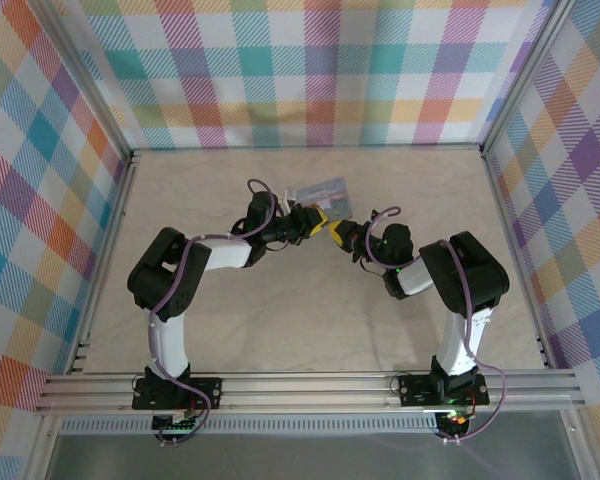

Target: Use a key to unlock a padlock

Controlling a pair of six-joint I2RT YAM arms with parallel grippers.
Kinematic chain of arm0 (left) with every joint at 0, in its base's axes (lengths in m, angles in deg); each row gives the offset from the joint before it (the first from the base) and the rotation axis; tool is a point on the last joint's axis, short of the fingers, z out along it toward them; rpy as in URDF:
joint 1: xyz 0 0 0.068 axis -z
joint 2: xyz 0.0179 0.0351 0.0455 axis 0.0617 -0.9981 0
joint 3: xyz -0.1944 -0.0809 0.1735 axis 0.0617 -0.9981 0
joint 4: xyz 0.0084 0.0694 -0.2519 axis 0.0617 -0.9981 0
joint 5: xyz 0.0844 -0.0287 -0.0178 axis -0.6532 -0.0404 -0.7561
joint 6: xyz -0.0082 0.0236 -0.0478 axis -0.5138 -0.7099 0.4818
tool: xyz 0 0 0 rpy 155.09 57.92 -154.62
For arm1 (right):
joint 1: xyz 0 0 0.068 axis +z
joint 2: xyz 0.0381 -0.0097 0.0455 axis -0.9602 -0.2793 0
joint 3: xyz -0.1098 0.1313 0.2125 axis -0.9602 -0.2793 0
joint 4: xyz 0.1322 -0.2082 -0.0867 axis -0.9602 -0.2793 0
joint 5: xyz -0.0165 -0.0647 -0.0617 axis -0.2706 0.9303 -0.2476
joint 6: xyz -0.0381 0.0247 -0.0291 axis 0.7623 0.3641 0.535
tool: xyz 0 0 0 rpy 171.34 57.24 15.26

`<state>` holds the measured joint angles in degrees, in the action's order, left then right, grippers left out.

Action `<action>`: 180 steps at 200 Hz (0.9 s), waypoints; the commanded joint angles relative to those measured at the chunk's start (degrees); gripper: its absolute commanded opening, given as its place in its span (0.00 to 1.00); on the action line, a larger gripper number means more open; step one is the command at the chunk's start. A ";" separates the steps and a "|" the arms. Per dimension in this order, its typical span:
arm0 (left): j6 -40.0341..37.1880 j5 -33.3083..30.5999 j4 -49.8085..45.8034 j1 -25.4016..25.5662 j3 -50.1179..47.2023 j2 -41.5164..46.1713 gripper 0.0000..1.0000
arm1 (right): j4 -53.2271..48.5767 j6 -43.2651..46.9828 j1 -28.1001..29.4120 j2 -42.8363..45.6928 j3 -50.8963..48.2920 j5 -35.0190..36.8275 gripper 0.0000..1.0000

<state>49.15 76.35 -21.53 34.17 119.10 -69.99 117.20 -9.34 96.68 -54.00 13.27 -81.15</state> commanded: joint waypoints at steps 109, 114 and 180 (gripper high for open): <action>-9.04 2.33 -16.70 4.13 0.05 1.44 0.00 | 4.97 7.52 -2.32 4.68 -16.18 -0.75 0.32; -9.34 2.13 -16.97 4.17 0.04 1.55 0.00 | 4.65 7.95 -2.47 4.59 -16.63 -0.98 0.33; -12.52 -0.37 -23.91 4.44 1.81 3.90 0.00 | -13.19 17.79 -2.50 15.06 -20.58 0.17 0.32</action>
<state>38.55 76.88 -40.85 38.30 118.92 -69.33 114.36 1.00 94.36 -46.27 -7.23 -81.15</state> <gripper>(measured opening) 0.128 0.324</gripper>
